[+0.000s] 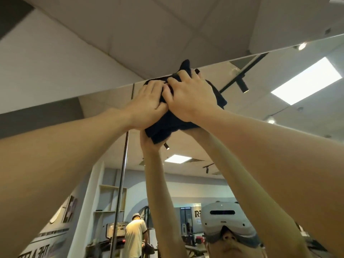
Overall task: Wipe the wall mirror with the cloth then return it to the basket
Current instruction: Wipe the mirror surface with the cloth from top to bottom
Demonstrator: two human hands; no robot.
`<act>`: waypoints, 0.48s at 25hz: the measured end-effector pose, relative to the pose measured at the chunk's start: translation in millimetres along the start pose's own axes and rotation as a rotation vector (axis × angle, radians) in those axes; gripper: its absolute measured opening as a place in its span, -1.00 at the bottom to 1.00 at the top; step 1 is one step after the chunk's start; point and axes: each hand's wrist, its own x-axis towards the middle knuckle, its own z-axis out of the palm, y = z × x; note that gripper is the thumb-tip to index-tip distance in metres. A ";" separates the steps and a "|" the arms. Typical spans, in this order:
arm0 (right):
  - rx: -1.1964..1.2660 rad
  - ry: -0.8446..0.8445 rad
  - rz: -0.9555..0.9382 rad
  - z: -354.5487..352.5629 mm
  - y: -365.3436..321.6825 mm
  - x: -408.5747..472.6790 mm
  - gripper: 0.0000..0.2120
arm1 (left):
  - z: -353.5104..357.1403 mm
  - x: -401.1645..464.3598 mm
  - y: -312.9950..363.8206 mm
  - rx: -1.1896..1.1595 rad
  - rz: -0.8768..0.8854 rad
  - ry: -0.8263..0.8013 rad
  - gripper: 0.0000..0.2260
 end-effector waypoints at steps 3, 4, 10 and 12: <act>0.027 -0.006 -0.041 15.7 -46.0 0.8 -0.46 | -8.8 -31.2 -39.3 -0.013 -0.038 0.013 -0.49; 0.035 -0.001 -0.055 18.0 -52.7 -0.7 -0.46 | -7.1 -38.6 -45.9 -0.032 -0.045 0.028 -0.48; 0.070 -0.015 -0.085 13.7 -63.2 -26.5 -0.47 | 7.4 -70.5 -42.1 -0.103 -0.106 0.116 -0.49; 0.080 -0.045 -0.072 10.9 -74.3 -47.5 -0.45 | 10.8 -92.1 -35.5 -0.091 -0.105 0.120 -0.50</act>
